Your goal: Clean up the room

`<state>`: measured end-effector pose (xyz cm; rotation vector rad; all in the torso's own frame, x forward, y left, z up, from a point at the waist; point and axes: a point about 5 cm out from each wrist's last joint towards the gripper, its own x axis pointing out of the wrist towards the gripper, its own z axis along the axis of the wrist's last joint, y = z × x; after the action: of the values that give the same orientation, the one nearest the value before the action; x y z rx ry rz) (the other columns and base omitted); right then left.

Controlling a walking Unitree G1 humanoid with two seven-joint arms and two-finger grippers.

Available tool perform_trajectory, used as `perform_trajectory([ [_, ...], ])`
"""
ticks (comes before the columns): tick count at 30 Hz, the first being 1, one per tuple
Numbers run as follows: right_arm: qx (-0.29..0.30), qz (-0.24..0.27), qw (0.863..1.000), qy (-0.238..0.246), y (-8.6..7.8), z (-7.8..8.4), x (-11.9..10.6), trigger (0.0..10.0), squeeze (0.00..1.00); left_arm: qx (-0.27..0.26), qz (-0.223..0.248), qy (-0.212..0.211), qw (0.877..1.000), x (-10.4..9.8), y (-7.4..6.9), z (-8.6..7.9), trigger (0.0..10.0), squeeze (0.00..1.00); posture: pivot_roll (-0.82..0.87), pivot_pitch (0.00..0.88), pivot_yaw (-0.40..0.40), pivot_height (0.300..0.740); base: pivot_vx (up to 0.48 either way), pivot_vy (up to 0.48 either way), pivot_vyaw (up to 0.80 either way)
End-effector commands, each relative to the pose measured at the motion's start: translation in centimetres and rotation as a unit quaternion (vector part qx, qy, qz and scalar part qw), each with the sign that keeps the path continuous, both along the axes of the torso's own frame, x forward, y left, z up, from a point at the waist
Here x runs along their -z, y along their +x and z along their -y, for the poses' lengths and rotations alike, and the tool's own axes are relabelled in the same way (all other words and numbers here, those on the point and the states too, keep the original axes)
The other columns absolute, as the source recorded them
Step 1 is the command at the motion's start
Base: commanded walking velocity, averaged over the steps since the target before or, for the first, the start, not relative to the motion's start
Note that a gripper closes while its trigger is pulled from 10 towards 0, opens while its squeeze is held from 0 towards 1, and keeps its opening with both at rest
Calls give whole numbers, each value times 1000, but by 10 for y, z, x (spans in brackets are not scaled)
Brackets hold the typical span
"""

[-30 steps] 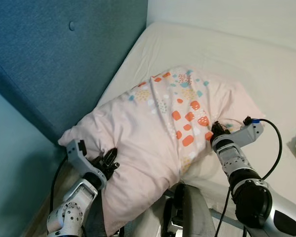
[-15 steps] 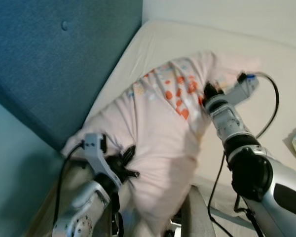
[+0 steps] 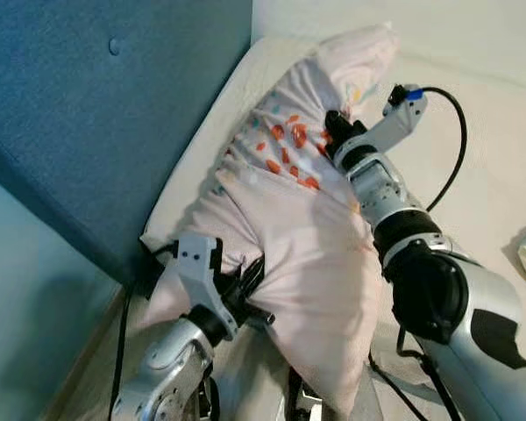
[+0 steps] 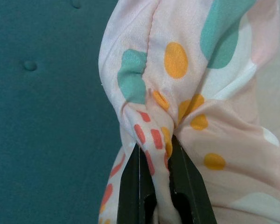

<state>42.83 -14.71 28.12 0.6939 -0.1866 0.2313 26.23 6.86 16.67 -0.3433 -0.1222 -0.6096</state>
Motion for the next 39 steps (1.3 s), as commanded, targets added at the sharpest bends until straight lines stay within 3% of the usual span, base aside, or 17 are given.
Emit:
perform_trajectory([
  [1, -18, 20, 1000, -1, 0, -4, -11, 0, 0, -24, 52, -2, 998, -15, 10, 8, 0, 0, 149, 362, -29, 610, 0, 0, 0],
  [2, -19, 44, 999, 6, 0, -1, -24, 0, 0, -47, 81, 15, 996, -24, 22, 6, 0, 0, 147, 359, -28, 610, 0, 0, 0],
  [4, -20, 59, 998, 12, -1, 0, -32, 0, 0, -61, 100, 24, 993, -31, 30, 5, 0, 0, 147, 359, -28, 610, 0, 0, 0],
  [6, -24, 90, 995, 26, -2, 4, -49, 0, 0, -81, 142, 24, 986, -54, 45, 2, 0, 0, 144, 352, -25, 610, 0, 0, 0],
  [10, -26, 112, 993, 34, -4, 8, -61, 0, 0, -95, 179, 25, 979, -75, 55, -3, 0, 0, 143, 348, -23, 610, 0, 0, 0],
  [13, -27, 136, 990, 40, -6, 13, -72, 0, 0, -131, 229, 26, 964, -105, 68, -20, 0, 0, 139, 336, -18, 610, 0, 0, 0],
  [14, -27, 136, 990, 40, -6, 13, -72, 0, 0, -131, 229, 26, 964, -105, 68, -20, 0, 0, 139, 336, -18, 610, 0, 0, 0],
  [19, -27, 149, 987, 50, -8, 21, -76, 0, 0, -222, 300, 54, 926, -136, 73, -57, 0, 0, 142, 335, -24, 610, 0, 0, 0],
  [24, -22, 131, 990, 47, -6, 23, -64, 0, 0, -243, 307, 60, 918, -138, 76, -68, 0, 0, 144, 339, -28, 610, 0, 0, 0],
  [28, 6, 5, 999, -33, -5, 26, 22, 0, 0, -265, 225, 103, 932, -70, 64, -77, 0, 0, 169, 366, -37, 610, 0, 0, 0],
  [29, 9, -13, 999, -44, -6, 27, 34, 0, 0, -267, 211, 105, 934, -60, 61, -76, 0, 0, 169, 366, -37, 610, 0, 0, 0],
  [31, 9, -13, 999, -44, -6, 27, 34, 0, 0, -267, 211, 105, 934, -60, 61, -76, 0, 0, 169, 366, -37, 610, 0, 0, 0],
  [33, 19, -62, 996, -60, -12, 32, 69, 0, 0, -238, 179, 118, 947, -32, 47, -58, 0, 0, 177, 379, -38, 610, 0, 0, 0],
  [35, 25, -86, 994, -62, -16, 35, 86, 0, 0, -216, 165, 123, 954, -18, 39, -45, 0, 0, 177, 379, -38, 610, 0, 0, 0],
  [39, 29, -93, 994, -59, -18, 39, 92, 0, 0, -202, 144, 117, 962, -11, 38, -38, 0, 0, 173, 379, -29, 610, 0, 0, 0],
])
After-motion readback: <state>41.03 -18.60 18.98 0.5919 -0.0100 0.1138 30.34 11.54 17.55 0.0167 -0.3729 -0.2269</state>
